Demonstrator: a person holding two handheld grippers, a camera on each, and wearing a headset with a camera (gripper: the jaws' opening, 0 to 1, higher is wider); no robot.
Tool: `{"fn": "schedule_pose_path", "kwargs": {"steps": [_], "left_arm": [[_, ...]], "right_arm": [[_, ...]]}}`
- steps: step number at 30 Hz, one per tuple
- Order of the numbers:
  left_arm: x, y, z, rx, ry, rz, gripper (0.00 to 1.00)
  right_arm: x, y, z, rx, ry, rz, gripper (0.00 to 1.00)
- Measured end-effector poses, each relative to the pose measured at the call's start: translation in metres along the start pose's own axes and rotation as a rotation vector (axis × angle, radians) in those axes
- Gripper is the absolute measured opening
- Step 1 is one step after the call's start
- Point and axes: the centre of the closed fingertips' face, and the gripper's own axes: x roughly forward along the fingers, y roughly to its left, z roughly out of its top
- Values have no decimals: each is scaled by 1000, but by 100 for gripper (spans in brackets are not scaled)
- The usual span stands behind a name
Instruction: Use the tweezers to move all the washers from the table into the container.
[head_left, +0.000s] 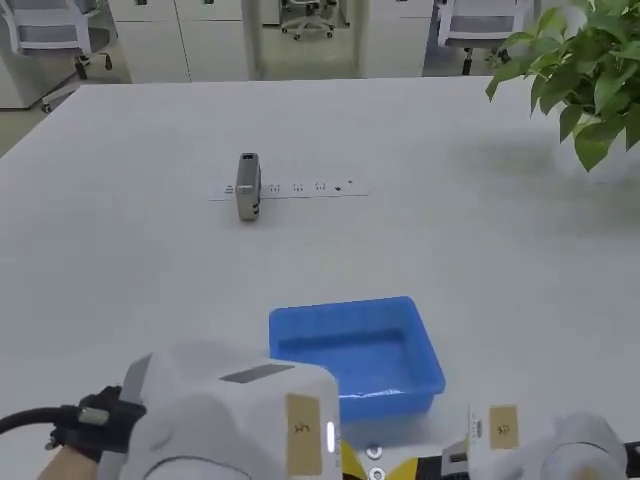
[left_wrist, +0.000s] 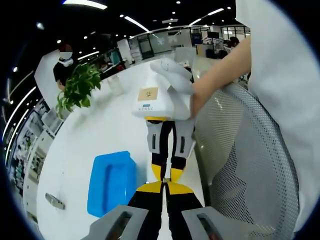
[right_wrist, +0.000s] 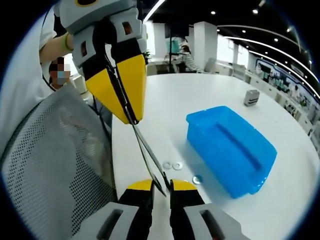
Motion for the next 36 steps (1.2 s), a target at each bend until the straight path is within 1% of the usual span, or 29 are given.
{"fn": "schedule_pose_path", "kwargs": {"steps": [2, 7, 11, 16, 17, 22, 24, 26, 28, 31, 33, 36], "left_arm": [[0, 1, 0, 0, 8, -5, 0], [1, 4, 2, 3, 24, -14, 0], [5, 6, 1, -14, 41, -32, 0], [9, 6, 6, -5, 58, -47, 0], [9, 6, 6, 5, 60, -45, 0], [10, 8, 5, 7, 62, -54, 0], [11, 9, 3, 0, 64, -57, 0], [11, 10, 4, -25, 56, -68, 0], [12, 12, 5, -57, 52, -80, 0], [14, 14, 6, -82, 47, -99, 0], [15, 15, 8, -88, 47, -110, 0], [18, 16, 9, -95, 56, -130, 0]], "right_arm": [[1, 0, 1, 3, -1, 7, 8], [3, 0, 2, 2, -6, 6, 8], [6, 0, -1, 0, 5, 13, 8], [9, 1, -1, -12, 10, 21, 7], [9, 1, -1, -14, 9, 22, 7], [8, -2, -2, -16, 11, 13, 7], [9, -3, -4, 3, 8, 17, 7], [9, -3, -4, 12, 6, 22, 7], [10, -3, -3, 14, 10, 21, 8], [9, -2, -2, 1, 9, 17, 9], [4, -1, 5, 4, -13, 19, 10], [-2, -1, 17, 25, -59, 24, 12]]}}
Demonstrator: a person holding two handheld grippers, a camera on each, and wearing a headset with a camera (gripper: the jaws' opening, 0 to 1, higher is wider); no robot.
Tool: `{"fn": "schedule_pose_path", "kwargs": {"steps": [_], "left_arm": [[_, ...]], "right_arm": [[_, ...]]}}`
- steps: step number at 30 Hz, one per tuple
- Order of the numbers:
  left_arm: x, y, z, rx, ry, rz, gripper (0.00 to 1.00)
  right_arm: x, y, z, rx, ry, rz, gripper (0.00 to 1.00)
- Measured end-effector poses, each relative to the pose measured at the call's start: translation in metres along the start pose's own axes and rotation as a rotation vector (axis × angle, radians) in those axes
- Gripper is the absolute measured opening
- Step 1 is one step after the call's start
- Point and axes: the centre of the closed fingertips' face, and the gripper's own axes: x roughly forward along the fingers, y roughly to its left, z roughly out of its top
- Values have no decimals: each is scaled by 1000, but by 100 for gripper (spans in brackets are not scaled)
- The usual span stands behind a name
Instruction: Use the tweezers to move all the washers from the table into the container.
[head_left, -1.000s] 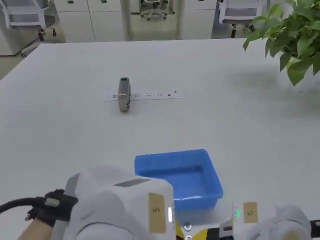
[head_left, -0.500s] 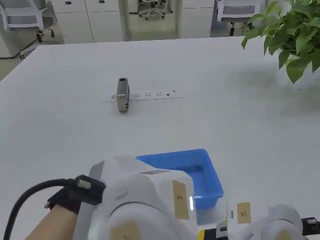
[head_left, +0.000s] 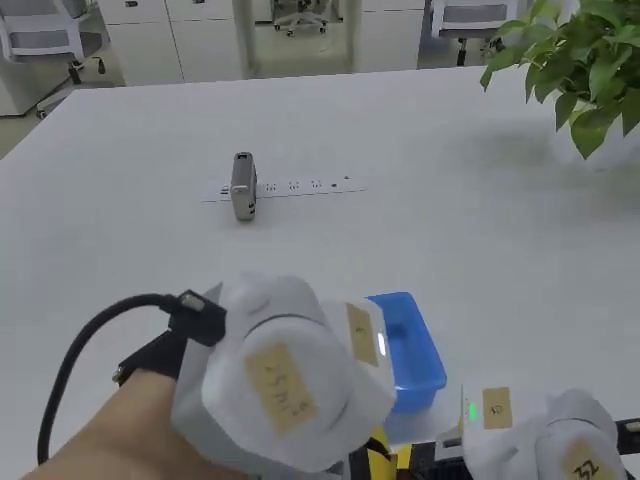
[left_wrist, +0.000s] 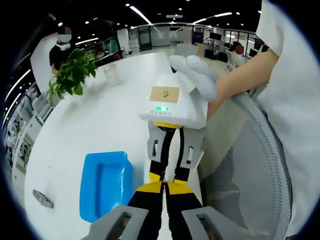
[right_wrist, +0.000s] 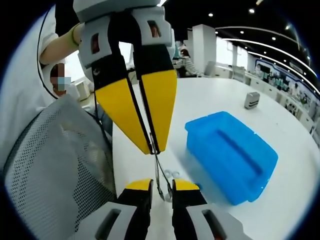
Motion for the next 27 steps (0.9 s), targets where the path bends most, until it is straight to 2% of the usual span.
{"fn": "schedule_pose_path", "kwargs": {"steps": [3, 5, 9, 10, 13, 14, 17, 18, 20, 21, 23, 24, 25, 27], "left_arm": [[1, 1, 1, -3, 5, -11, 0], [2, 1, 1, -13, 7, -22, 0], [5, 1, -1, -42, 17, -35, 0], [6, 2, -2, -49, 17, -32, 0], [6, 5, -2, -59, 3, -16, 0], [7, 7, -2, -80, -18, -13, 0], [6, 12, -7, -202, -46, 15, 0], [6, 13, -8, -222, -60, 19, 0], [2, 14, -8, -287, -117, 39, 7], [-1, 12, -6, -326, -163, 42, 11], [-7, 11, -8, -378, -216, 64, 16], [-9, 10, -10, -388, -237, 78, 20], [-12, 8, -14, -423, -256, 99, 24], [-15, 4, -17, -453, -278, 116, 31]], "right_arm": [[-6, 5, 14, 67, -61, 45, 13], [-8, 3, 17, 75, -67, 55, 14], [-7, -2, 17, 68, -82, 59, 6], [-6, -1, 17, 85, -86, 80, 6], [-6, -3, 18, 85, -85, 85, 5], [-6, -3, 18, 86, -85, 89, 4], [-7, -6, 18, 72, -92, 71, 3], [-7, -8, 17, 74, -95, 61, 2], [-8, -10, 17, 103, -107, 51, 2], [-9, -12, 16, 116, -114, 43, 2], [-9, -13, 17, 130, -124, 36, 1], [-10, -14, 17, 135, -128, 31, 1], [-10, -15, 16, 150, -134, 26, 1], [-10, -18, 16, 185, -146, 20, 1]]}}
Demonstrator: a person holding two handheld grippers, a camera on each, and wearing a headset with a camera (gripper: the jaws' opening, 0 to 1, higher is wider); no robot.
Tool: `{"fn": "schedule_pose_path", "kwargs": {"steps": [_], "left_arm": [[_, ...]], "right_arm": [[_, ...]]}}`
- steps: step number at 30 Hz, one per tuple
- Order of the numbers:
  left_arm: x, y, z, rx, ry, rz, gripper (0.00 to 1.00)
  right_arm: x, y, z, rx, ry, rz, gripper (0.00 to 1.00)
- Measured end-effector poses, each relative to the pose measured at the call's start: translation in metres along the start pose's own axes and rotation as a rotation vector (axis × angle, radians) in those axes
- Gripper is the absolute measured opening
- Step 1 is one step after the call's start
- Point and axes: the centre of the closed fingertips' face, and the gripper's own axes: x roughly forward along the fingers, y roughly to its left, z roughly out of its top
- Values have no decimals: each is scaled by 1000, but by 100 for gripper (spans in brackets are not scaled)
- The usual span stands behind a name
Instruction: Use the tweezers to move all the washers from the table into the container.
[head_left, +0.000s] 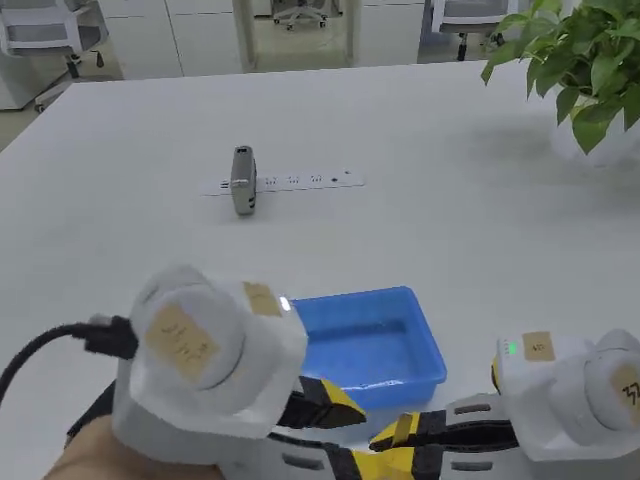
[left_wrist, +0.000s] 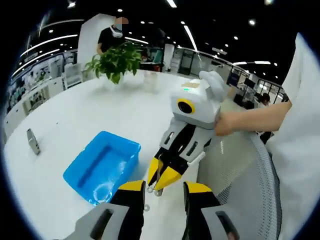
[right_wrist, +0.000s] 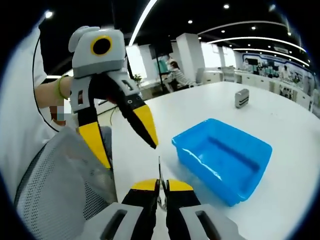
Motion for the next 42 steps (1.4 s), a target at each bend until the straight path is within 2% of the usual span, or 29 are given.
{"fn": "schedule_pose_path", "kwargs": {"steps": [2, 4, 5, 9, 11, 14, 18, 19, 20, 24, 28, 32, 34, 35, 36, 37, 42], "left_arm": [[-9, -4, -5, -66, -74, 35, 35], [-15, -10, -6, -96, -131, 46, 36], [-21, -11, -9, -122, -163, 76, 38], [-32, -14, -21, -137, -220, 170, 46], [-37, -17, -27, -165, -250, 213, 49], [-43, -12, -34, -175, -270, 285, 54], [-54, 0, -27, -188, -365, 377, 67], [-55, 2, -26, -190, -373, 385, 70], [-58, 6, -23, -186, -399, 407, 74], [-60, 11, -17, -183, -439, 432, 82], [-60, 13, -17, -126, -432, 477, 88], [-61, 16, -17, -115, -434, 502, 90], [-64, 19, -17, -132, -454, 514, 92], [-68, 21, -14, -148, -483, 521, 93], [-69, 21, -14, -152, -491, 524, 94], [-73, 23, -11, -159, -516, 534, 94], [-77, 26, -10, -179, -541, 553, 93]], "right_arm": [[-1, -3, 0, 27, -10, -6, 1], [-1, -6, 0, 49, -17, -13, 1], [-1, -6, 0, 57, -19, -17, 1], [-2, -7, 0, 86, -24, -20, 1], [-2, -8, 0, 125, -29, -18, 1], [-6, -9, 4, 183, -58, -19, 1], [-13, -12, 15, 310, -132, -21, 2], [-15, -12, 16, 325, -141, -20, 2], [-16, -13, 17, 316, -139, -23, 2], [-20, -11, 22, 321, -140, -29, 2], [-22, -9, 31, 342, -162, -31, 2], [-25, -10, 44, 336, -190, -55, 2], [-27, -12, 54, 326, -220, -62, 2], [-28, -12, 59, 323, -233, -61, 2], [-30, -14, 66, 316, -244, -62, 2], [-30, -16, 71, 304, -250, -66, 2], [-28, -29, 92, 249, -264, -93, 2]]}}
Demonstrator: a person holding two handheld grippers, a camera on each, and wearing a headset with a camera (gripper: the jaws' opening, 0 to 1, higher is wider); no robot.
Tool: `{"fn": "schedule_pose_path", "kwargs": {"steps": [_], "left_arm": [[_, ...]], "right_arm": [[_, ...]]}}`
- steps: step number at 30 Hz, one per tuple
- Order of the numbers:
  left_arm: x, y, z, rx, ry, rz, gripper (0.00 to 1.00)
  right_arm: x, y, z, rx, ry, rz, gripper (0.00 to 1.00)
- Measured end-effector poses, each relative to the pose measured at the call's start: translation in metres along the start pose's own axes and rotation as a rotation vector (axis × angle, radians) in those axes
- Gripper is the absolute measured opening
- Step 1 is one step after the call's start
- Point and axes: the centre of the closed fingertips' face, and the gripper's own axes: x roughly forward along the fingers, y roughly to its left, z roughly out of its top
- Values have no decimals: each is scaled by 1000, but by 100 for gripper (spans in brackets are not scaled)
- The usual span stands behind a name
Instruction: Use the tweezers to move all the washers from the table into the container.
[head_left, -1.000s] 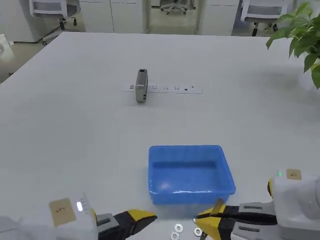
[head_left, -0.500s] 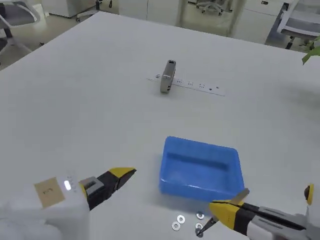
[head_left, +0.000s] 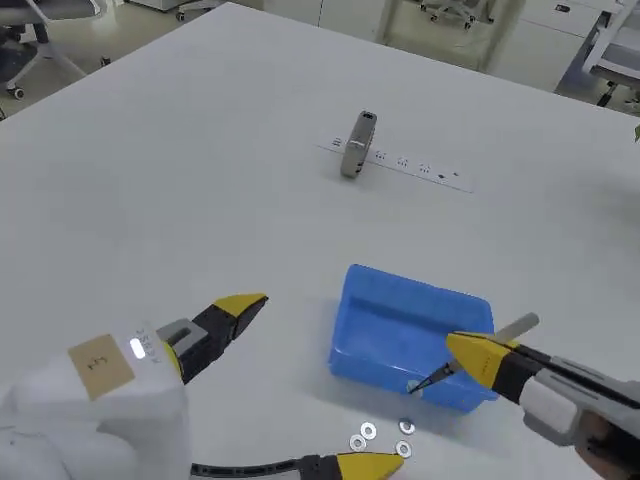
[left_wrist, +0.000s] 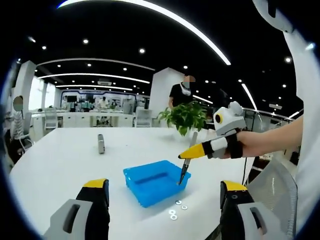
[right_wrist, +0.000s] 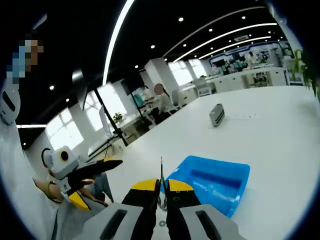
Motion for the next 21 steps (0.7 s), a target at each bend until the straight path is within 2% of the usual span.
{"fn": "schedule_pose_path", "kwargs": {"steps": [5, 7, 10, 13, 17, 21], "left_arm": [[1, -2, -3, 45, 24, 9, 91], [0, -4, 3, 83, -6, 10, 92], [-1, -4, 5, 83, -15, 9, 91], [0, -3, 0, 66, 6, 6, 90], [-1, 1, 1, 104, 7, 35, 91], [-1, 3, 1, 92, 8, 38, 91]], "right_arm": [[15, -8, 13, -17, -17, -18, 2], [23, -11, 14, -28, -10, -19, 2], [34, -15, 12, -42, 8, -22, 2], [43, -20, 8, -58, 31, -26, 2], [55, -26, 3, -88, 53, -26, 2], [66, -31, 0, -118, 69, -31, 2]]}}
